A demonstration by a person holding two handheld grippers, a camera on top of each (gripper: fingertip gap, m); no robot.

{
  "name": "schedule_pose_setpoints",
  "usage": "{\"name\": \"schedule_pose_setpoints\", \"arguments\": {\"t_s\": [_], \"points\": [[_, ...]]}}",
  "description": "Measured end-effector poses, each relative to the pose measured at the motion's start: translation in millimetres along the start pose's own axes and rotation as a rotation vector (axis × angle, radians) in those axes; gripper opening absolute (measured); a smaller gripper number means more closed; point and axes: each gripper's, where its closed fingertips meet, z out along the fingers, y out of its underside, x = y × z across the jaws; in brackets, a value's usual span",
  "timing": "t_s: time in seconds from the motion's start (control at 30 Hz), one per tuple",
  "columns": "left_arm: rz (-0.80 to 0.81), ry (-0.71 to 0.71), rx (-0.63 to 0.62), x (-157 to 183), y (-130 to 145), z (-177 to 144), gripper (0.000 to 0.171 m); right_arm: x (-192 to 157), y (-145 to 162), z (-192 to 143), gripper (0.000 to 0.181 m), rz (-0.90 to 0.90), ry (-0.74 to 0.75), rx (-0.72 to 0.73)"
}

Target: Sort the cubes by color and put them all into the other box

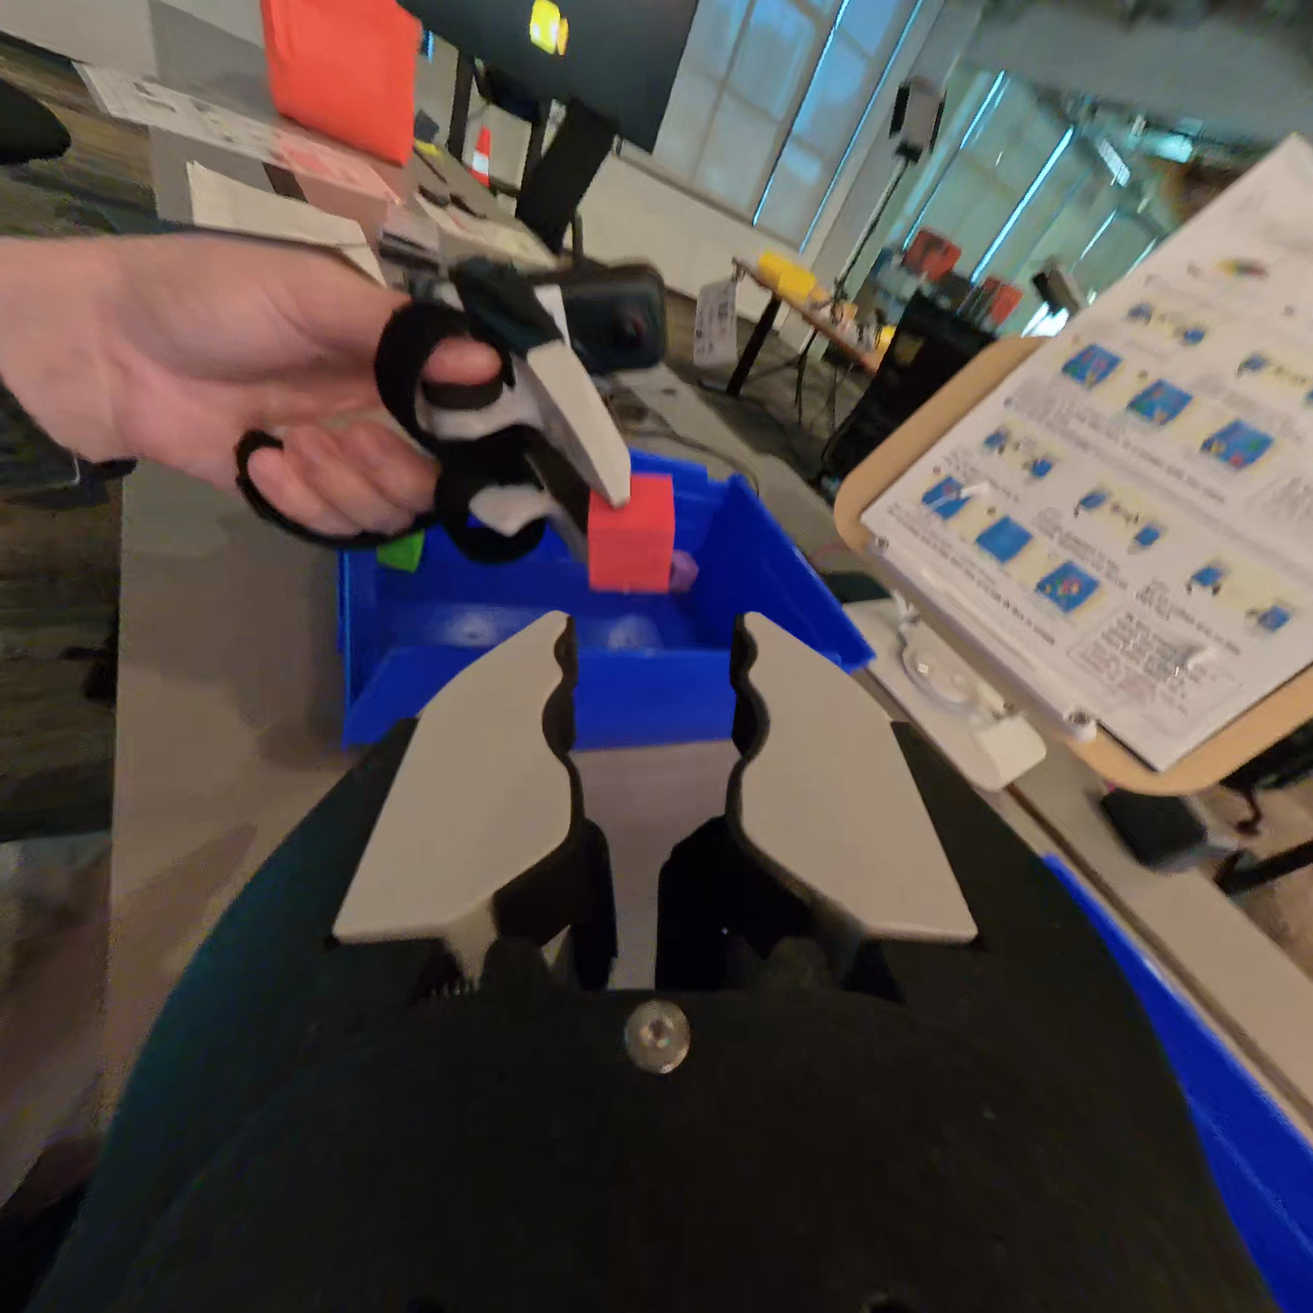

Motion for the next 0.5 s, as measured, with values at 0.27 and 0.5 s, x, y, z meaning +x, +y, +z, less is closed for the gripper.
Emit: {"name": "schedule_pose_setpoints", "arguments": {"t_s": [0.27,0.5], "points": [[-0.11,0.211,-0.011,12.5,19.7,7.5,0.029,-15.6,-8.5,28.4,0.039,-0.055,0.039,-0.026],[-0.101,0.243,0.084,16.6,9.1,6.2,0.034,-20.5,-10.4,23.8,0.029,-0.095,0.066,-0.063]]}}
